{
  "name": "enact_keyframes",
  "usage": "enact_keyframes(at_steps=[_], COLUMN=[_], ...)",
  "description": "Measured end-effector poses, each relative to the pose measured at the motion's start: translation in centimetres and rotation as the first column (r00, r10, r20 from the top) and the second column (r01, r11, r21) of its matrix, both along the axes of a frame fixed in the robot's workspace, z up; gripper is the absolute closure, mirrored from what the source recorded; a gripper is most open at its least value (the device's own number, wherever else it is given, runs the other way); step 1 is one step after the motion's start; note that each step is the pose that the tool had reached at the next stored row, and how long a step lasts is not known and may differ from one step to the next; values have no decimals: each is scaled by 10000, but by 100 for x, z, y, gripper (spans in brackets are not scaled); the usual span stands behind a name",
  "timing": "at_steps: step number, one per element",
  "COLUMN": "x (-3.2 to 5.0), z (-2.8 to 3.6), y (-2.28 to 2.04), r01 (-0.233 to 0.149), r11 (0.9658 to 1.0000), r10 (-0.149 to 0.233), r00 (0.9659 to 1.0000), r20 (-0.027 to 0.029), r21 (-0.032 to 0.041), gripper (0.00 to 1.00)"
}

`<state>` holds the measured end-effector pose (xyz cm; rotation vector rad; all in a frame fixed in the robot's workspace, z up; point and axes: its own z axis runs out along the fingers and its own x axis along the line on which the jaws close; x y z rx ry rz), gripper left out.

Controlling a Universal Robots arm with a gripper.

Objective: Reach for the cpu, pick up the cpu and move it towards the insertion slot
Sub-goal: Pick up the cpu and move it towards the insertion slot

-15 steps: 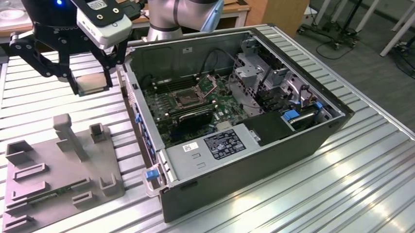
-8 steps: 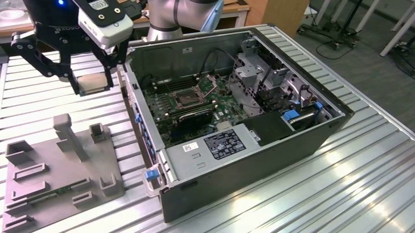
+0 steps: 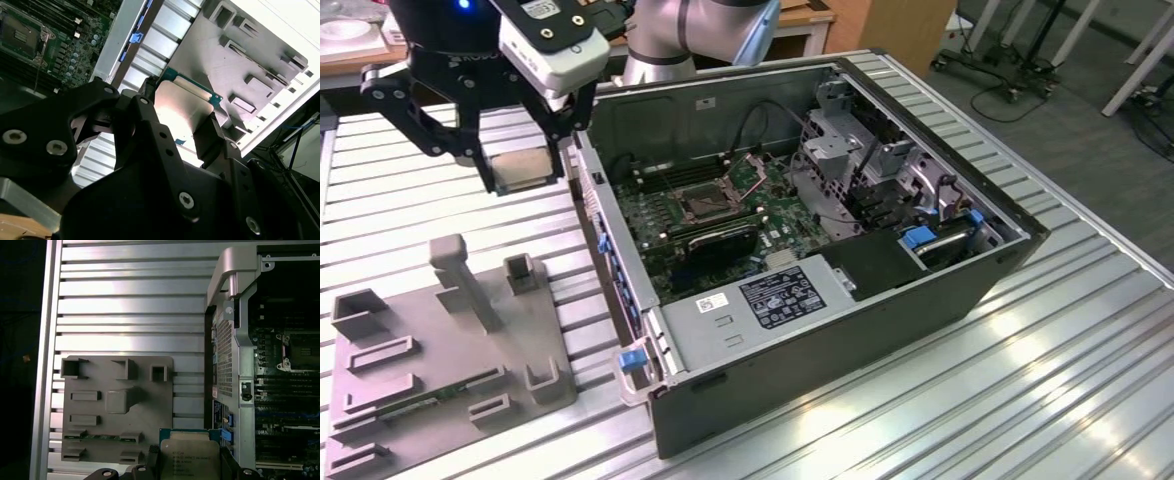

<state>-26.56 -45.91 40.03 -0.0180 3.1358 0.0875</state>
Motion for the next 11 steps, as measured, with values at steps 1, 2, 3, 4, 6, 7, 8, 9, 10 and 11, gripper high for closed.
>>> enact_keyframes(at_steps=[1,2,3,4,6,7,8,9,10,11], x=[22,34,47,58,81,90,100,109,116,122], z=[0,0,0,0,0,0,0,0,0,-1], y=[0,0,0,0,0,0,0,0,0,0], r01=[0,0,0,0,0,0,0,0,0,0], r11=[10000,10000,10000,10000,10000,10000,10000,10000,10000,10000], r10=[0,0,0,0,0,0,0,0,0,0], r00=[10000,10000,10000,10000,10000,10000,10000,10000,10000,10000], r20=[0,0,0,0,-1,0,0,0,0,0], r21=[0,0,-1,0,-1,-1,-1,0,0,0], gripper=[45,45,45,45,45,45,45,45,45,45])
